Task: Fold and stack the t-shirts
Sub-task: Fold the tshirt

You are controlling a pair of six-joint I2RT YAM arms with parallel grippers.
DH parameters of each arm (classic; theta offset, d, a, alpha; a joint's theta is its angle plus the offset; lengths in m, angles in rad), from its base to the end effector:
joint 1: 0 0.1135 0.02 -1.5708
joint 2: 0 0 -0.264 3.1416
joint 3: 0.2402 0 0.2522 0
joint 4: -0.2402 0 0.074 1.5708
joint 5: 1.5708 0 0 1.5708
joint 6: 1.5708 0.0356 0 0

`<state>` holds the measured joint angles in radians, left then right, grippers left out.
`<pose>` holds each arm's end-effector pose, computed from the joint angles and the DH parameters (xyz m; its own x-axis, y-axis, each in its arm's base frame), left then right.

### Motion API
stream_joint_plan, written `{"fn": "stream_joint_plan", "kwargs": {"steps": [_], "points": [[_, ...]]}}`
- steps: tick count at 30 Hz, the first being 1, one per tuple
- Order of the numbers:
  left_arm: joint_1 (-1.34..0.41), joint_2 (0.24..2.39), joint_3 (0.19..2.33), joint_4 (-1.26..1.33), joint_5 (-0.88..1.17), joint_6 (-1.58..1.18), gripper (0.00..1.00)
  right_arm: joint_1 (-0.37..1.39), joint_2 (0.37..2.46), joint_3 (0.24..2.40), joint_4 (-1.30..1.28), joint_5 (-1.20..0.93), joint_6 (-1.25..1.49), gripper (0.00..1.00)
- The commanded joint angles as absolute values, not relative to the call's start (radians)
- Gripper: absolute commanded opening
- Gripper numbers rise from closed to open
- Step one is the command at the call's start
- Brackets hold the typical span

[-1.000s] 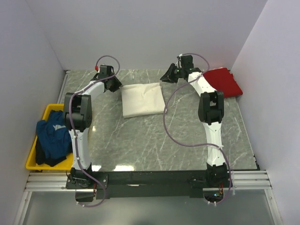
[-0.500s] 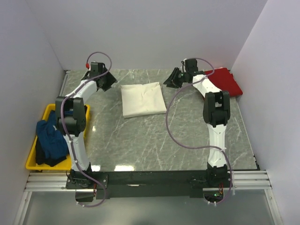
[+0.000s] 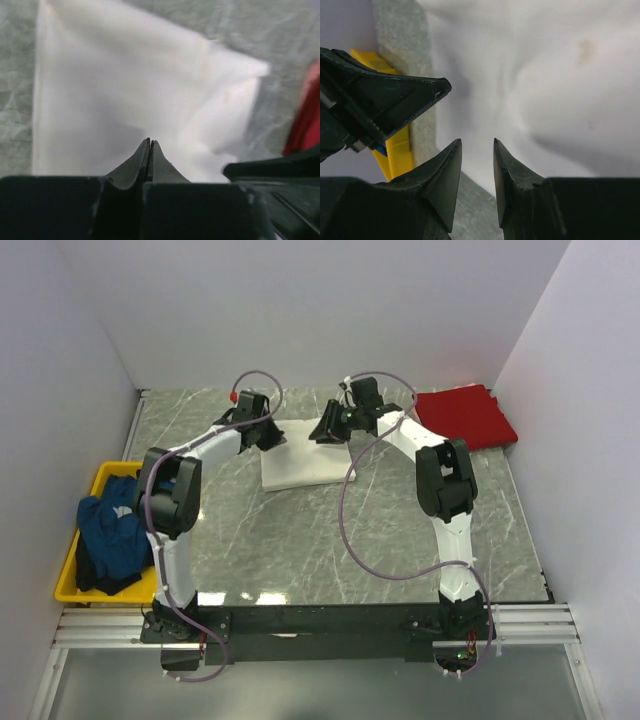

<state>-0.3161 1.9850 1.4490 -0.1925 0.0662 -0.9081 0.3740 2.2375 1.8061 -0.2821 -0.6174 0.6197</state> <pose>0.4262 -0.1419 0.2087 -0.6708 -0.6082 -0.4244 -0.2791 0.7372 -0.6153 0.4661 0.2051 0.2056 -0.9056 0.1533 -0.3954 -0.2203 0.6266 0.7476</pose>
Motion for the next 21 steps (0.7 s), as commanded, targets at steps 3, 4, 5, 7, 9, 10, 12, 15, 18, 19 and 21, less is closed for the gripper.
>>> {"fn": "stream_joint_plan", "kwargs": {"steps": [3,4,5,7,9,10,12,15,18,19,21], "points": [[-0.295,2.075,1.417,-0.152,0.104,-0.940,0.01,0.313,2.266,1.692,-0.213,-0.589,0.643,0.39],[-0.296,2.080,1.405,-0.143,0.113,-0.946,0.01,0.311,2.264,1.674,-0.212,-0.586,0.644,0.39],[-0.296,2.077,1.378,-0.134,0.120,-0.957,0.01,0.310,2.264,1.640,-0.210,-0.583,0.647,0.39],[-0.299,2.069,1.350,-0.127,0.124,-0.965,0.01,0.308,2.260,1.609,-0.222,-0.572,0.650,0.38],[-0.304,2.051,1.315,-0.135,0.112,-0.973,0.01,0.310,2.244,1.545,-0.213,-0.560,0.660,0.37],[-0.304,2.040,1.299,-0.132,0.110,-0.974,0.01,0.310,2.221,1.519,-0.209,-0.557,0.663,0.36],[-0.307,2.007,1.249,-0.120,0.113,-0.985,0.01,0.310,2.168,1.428,-0.177,-0.540,0.672,0.36],[-0.313,1.956,1.174,-0.103,0.120,-0.996,0.01,0.308,2.108,1.304,-0.134,-0.532,0.673,0.36],[-0.328,1.904,1.105,-0.097,0.113,-1.002,0.01,0.311,2.014,1.177,-0.074,-0.554,0.684,0.36],[-0.334,1.890,1.073,-0.097,0.109,-1.002,0.01,0.313,1.994,1.148,-0.060,-0.567,0.684,0.36],[-0.354,1.846,1.037,-0.091,0.103,-1.000,0.01,0.328,1.930,1.057,-0.031,-0.568,0.683,0.36]]}}
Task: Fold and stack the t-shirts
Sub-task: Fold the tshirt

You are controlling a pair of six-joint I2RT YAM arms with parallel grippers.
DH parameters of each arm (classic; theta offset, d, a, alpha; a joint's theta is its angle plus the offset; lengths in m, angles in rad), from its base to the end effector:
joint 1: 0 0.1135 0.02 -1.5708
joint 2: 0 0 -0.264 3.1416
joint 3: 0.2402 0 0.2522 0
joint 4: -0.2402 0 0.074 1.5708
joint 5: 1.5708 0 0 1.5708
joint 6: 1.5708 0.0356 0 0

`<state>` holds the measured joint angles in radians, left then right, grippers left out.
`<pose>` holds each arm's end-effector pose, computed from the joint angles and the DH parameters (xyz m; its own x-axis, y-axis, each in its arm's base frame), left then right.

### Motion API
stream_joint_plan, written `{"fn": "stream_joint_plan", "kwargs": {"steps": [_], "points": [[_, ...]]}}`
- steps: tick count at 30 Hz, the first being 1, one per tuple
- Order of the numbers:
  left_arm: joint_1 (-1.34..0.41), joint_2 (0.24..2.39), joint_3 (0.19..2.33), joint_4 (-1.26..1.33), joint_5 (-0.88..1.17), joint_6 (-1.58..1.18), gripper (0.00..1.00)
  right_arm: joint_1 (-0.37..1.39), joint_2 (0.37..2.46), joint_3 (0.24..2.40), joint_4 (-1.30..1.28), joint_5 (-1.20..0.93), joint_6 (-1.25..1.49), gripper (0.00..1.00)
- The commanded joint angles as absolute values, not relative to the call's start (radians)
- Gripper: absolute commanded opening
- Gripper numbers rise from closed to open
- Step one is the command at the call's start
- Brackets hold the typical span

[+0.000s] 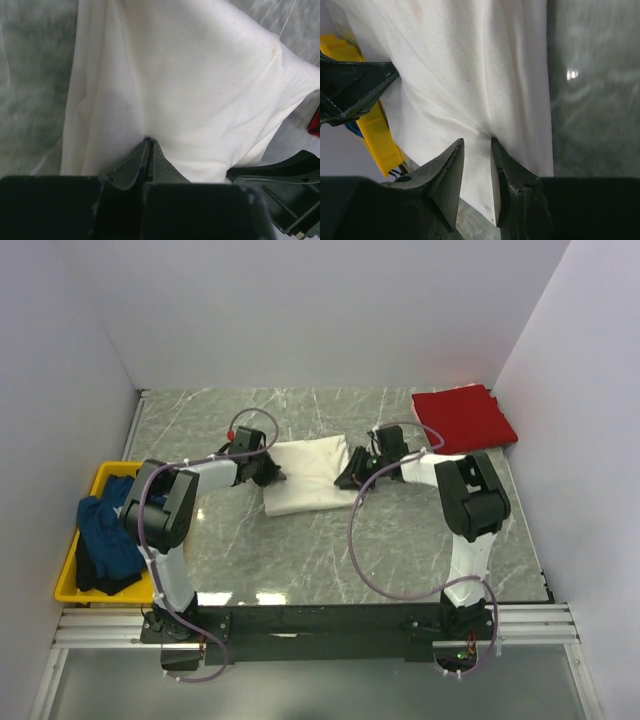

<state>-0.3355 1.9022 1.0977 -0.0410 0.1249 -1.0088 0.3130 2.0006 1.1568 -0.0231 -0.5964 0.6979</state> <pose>0.3682 -0.1331 0.1464 -0.7190 -0.6385 -0.2746 -0.3822 0.6932 -0.6110 0.3788 0.1436 0.1315 -0.9417 0.2541 -0.2207 0.0059 0.6682 0.7440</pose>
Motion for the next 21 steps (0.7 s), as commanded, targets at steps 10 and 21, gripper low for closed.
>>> {"fn": "stream_joint_plan", "kwargs": {"steps": [10,21], "points": [[-0.376,1.701,1.063,-0.228,0.045,-0.879,0.03,0.284,1.709,0.963,-0.038,-0.520,0.649,0.43],[-0.512,1.684,1.164,-0.279,0.075,-0.877,0.01,0.273,1.845,1.212,-0.002,-0.568,0.738,0.38]]}}
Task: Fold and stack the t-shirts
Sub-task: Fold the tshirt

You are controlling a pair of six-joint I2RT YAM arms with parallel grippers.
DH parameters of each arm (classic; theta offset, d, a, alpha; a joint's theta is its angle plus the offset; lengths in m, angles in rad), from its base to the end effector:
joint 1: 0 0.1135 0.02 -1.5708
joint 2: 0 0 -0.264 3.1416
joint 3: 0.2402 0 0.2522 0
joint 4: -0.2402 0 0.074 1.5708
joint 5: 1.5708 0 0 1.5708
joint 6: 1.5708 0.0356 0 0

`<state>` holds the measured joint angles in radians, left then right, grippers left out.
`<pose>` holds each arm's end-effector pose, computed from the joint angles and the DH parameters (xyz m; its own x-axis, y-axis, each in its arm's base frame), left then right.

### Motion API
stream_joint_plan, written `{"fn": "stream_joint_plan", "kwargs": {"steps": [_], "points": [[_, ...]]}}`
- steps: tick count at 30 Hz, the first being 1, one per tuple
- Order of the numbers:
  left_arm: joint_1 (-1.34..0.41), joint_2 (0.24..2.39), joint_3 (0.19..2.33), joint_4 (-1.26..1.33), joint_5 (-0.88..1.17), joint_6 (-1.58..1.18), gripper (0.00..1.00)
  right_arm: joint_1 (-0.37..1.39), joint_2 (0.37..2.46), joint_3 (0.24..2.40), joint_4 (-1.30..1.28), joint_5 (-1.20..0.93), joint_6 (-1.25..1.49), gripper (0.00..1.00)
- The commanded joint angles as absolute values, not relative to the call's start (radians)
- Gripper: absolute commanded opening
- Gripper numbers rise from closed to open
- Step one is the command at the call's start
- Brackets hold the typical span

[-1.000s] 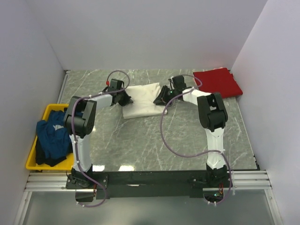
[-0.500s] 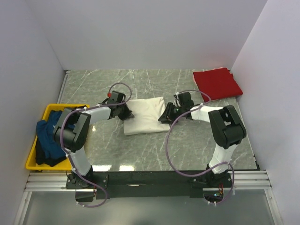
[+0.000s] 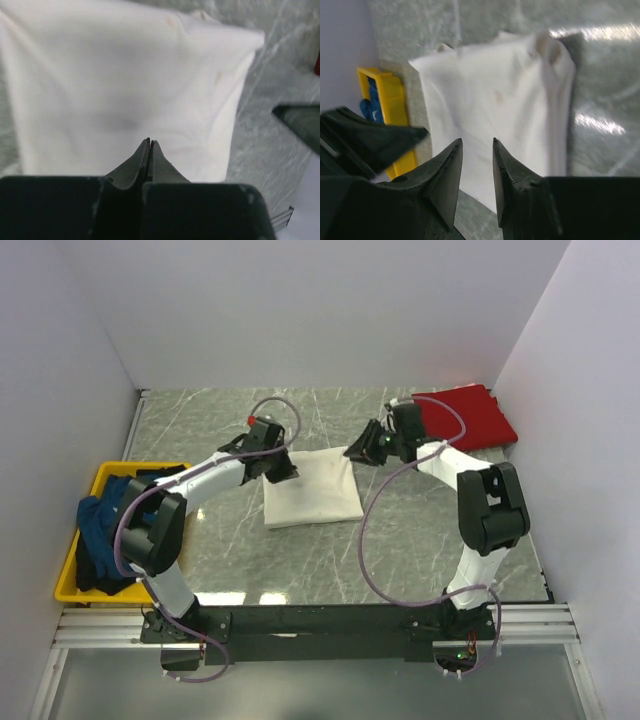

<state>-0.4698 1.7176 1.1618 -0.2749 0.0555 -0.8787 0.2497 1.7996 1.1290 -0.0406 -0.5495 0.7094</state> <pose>0.3310 -0.1703 0.2155 -0.7939 -0.4591 -0.3988 -0.1972 0.8147 -0.5453 0.3715 0.1139 0.1973 -0.8669 0.3522 -0.3528 -0.0388 0.6579 0.7521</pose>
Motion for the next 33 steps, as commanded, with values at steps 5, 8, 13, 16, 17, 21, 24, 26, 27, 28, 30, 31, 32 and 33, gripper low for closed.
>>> {"fn": "stream_joint_plan", "kwargs": {"steps": [5,8,13,16,17,21,24,26,27,28,30,31,32,33], "points": [[-0.603,1.733,1.115,-0.212,0.113,-0.930,0.01,0.313,1.983,1.341,-0.002,-0.591,0.775,0.36],[-0.630,1.756,1.086,-0.176,0.121,-0.940,0.01,0.310,2.055,1.382,-0.003,-0.592,0.790,0.35],[-0.643,1.763,1.039,-0.160,0.115,-0.945,0.01,0.275,2.164,1.460,-0.014,-0.589,0.775,0.35],[-0.647,1.763,1.011,-0.161,0.109,-0.942,0.01,0.236,2.223,1.499,-0.037,-0.610,0.779,0.35],[-0.647,1.763,1.003,-0.157,0.109,-0.942,0.01,0.229,2.235,1.500,-0.028,-0.623,0.784,0.35],[-0.650,1.756,0.965,-0.147,0.112,-0.945,0.01,0.209,2.223,1.514,-0.051,-0.656,0.769,0.36],[-0.650,1.750,0.983,-0.156,0.109,-0.936,0.01,0.198,2.180,1.517,-0.061,-0.664,0.747,0.38],[-0.650,1.746,1.005,-0.178,0.103,-0.923,0.01,0.186,2.145,1.505,-0.071,-0.661,0.724,0.41],[-0.650,1.743,1.029,-0.184,0.104,-0.919,0.01,0.183,2.132,1.502,-0.086,-0.660,0.713,0.42],[-0.650,1.741,1.041,-0.198,0.104,-0.910,0.01,0.180,2.119,1.484,-0.097,-0.646,0.691,0.43],[-0.650,1.738,1.078,-0.206,0.106,-0.904,0.01,0.175,2.068,1.456,-0.120,-0.629,0.664,0.47],[-0.650,1.738,1.091,-0.212,0.112,-0.897,0.01,0.173,2.050,1.419,-0.123,-0.612,0.638,0.49],[-0.650,1.740,1.104,-0.216,0.112,-0.896,0.01,0.173,2.011,1.399,-0.127,-0.600,0.631,0.51],[-0.650,1.744,1.127,-0.218,0.117,-0.891,0.01,0.175,1.993,1.355,-0.126,-0.591,0.624,0.54]]}}
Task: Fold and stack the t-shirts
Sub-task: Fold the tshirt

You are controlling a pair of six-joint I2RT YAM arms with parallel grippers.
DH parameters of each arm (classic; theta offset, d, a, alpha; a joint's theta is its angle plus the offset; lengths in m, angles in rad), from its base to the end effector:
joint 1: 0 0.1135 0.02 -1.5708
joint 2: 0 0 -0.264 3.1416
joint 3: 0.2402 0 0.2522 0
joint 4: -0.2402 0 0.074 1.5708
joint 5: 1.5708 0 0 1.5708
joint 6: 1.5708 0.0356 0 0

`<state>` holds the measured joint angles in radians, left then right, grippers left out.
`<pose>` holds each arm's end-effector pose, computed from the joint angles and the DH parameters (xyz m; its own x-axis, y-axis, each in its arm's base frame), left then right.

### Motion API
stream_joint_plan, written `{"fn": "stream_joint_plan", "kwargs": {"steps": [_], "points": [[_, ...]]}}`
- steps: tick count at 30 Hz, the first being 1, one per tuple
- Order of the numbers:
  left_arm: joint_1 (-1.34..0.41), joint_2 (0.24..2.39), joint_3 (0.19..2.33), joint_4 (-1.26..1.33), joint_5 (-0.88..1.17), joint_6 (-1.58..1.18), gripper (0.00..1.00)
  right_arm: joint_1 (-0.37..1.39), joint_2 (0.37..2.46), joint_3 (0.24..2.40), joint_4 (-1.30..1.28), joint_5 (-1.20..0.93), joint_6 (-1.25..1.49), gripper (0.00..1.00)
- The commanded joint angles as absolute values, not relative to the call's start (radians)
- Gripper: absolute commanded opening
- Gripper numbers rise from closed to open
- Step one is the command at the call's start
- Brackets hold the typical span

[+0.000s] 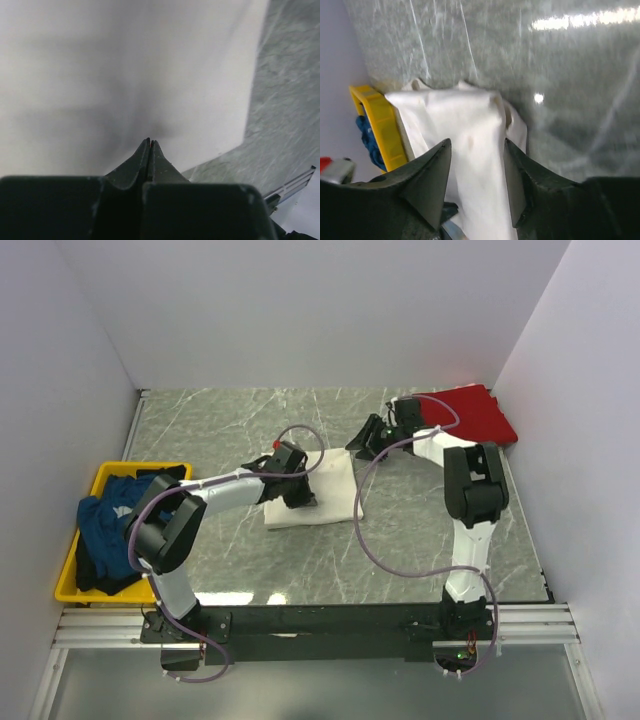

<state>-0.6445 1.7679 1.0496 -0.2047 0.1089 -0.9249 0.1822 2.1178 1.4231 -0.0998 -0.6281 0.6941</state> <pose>0.2868 -0.2204 0.1691 -0.9025 -0.3147 -0.2940 -0.1180 0.8372 -0.5340 0.4446 0.1032 0.1549 -0.8921 0.3620 -0.2703 0.0250 0.6370 0.7705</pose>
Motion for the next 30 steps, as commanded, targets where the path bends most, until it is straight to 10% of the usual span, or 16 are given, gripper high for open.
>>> {"fn": "stream_joint_plan", "kwargs": {"steps": [1,30], "points": [[-0.650,1.746,1.137,-0.219,0.123,-0.891,0.01,0.175,1.979,1.336,-0.129,-0.581,0.612,0.56],[-0.695,1.832,1.123,-0.136,0.215,-0.947,0.01,0.362,1.996,1.259,-0.262,-0.256,0.520,0.56]]}}
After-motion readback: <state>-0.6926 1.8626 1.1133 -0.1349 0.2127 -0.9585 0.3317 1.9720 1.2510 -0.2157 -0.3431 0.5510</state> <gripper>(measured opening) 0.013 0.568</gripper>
